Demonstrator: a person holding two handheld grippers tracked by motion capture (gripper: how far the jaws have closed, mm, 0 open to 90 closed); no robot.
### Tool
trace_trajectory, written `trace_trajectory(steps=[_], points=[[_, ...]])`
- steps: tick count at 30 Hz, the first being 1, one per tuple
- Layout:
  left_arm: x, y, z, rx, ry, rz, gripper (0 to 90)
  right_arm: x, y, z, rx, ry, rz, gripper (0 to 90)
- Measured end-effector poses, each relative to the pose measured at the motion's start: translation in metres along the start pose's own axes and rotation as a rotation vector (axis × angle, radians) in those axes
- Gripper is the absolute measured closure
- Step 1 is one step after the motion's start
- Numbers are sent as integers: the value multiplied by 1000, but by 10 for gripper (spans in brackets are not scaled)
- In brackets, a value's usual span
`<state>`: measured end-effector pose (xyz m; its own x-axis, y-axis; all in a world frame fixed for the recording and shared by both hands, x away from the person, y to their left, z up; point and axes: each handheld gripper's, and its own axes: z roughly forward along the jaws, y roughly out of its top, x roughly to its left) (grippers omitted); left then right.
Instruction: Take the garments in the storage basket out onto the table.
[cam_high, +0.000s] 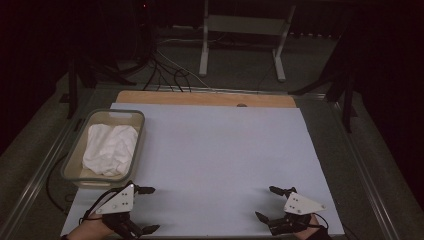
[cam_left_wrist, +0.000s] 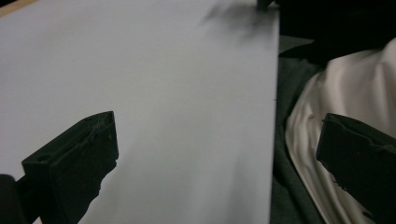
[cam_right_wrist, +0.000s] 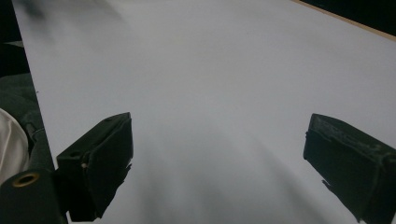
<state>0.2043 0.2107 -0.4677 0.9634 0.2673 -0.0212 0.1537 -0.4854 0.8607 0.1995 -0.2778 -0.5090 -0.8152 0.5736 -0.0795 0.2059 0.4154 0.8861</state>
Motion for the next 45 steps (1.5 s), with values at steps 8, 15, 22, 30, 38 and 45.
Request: trace_trajectory(steps=[8,15,22,30,38,45], points=[[8,15,-21,-11,32,3,0,1,1,0,-6,11,13,84],[12,28,-32,9,35,9,0,0,1,-1,-13,12,16,84],[22,34,-42,18,54,2,0,0,0,-2,-19,12,25,84],[38,43,-56,36,96,-24,0,0,1,-2,-16,10,26,84],[51,51,-67,62,148,-27,0,0,1,-2,-17,11,26,84],[62,56,-72,87,184,-37,0,0,0,-2,-18,9,23,84]])
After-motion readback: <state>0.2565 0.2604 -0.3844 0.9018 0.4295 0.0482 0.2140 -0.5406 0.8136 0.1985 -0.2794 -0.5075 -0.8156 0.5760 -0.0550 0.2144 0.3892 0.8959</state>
